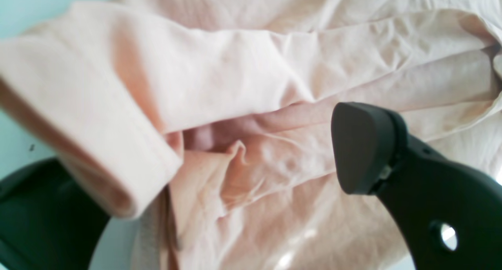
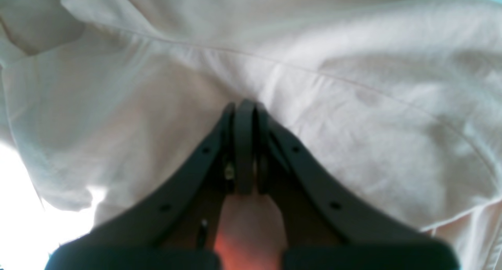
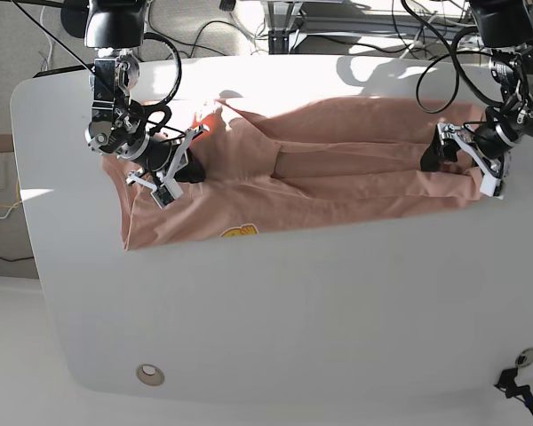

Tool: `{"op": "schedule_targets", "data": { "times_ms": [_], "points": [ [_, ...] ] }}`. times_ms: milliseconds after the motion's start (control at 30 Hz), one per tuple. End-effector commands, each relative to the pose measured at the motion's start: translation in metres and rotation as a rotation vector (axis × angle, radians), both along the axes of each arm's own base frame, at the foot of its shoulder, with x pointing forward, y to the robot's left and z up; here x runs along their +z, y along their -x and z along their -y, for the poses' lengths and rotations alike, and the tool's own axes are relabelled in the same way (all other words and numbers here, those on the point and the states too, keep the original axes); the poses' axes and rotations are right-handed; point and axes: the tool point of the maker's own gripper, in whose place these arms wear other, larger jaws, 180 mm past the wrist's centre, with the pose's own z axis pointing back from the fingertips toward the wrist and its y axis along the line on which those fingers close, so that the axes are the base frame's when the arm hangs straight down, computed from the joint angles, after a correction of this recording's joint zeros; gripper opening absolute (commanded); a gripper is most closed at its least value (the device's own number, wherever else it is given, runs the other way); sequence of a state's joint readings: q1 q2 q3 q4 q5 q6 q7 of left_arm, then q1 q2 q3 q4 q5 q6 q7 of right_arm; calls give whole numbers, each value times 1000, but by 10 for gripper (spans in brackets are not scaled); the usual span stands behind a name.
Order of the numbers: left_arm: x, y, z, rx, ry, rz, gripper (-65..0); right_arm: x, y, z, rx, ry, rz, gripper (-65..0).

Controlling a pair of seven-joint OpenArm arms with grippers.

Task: Fold the T-shirt properly
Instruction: 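Grasp the shirt end with the left gripper and fold it toward the right gripper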

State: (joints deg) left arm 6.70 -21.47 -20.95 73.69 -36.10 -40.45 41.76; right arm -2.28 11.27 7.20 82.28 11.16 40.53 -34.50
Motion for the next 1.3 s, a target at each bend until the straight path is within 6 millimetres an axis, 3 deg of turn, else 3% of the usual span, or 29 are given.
{"op": "schedule_targets", "data": {
  "times_ms": [0, 100, 133, 167, 333, 367, 433, 533, 600, 667, 733, 1100, 1267],
  "points": [
    [-10, 13, 3, -52, -56, -80, -41, -11, 7, 14, 4, 81, -51, -650],
    [0, 7, 12, -87, -71, -47, -46, -11, 7, 14, 4, 81, -51, -650],
    [1, 6, 12, -89, -73, -43, -84, -11, 7, 14, 4, 81, -51, -650],
    [1, 6, 12, -89, -73, -43, -147, -11, 7, 14, 4, 81, -51, -650],
    [5, -1, 13, -88, -72, -24, -624, -11, 7, 14, 2, 81, -51, -650],
    [8, -5, 12, -85, -73, -14, -650, -11, 7, 14, 2, 81, -51, -650],
    [15, -9, 13, -91, -81, 5, -650, -11, 7, 14, 2, 81, -51, -650],
    [50, -24, 28, -145, -116, 118, -650, -11, 7, 13, 5, 81, -51, -650],
    [69, -29, 54, -193, -95, 179, -650, -11, 7, 13, 5, 81, -51, -650],
    [80, -29, 68, -247, -120, 181, -650, -11, 7, 12, 7, 80, -52, -650],
    [88, -37, 94, -294, -109, 199, -650, -11, 7, 11, 7, 78, -52, -650],
    [93, -37, 209, -429, 99, 235, -650, -11, 7, 4, 4, 60, -51, -650],
    [87, -37, 234, -381, 183, 181, -650, -11, 7, 4, 6, 60, -52, -650]
  ]
}}
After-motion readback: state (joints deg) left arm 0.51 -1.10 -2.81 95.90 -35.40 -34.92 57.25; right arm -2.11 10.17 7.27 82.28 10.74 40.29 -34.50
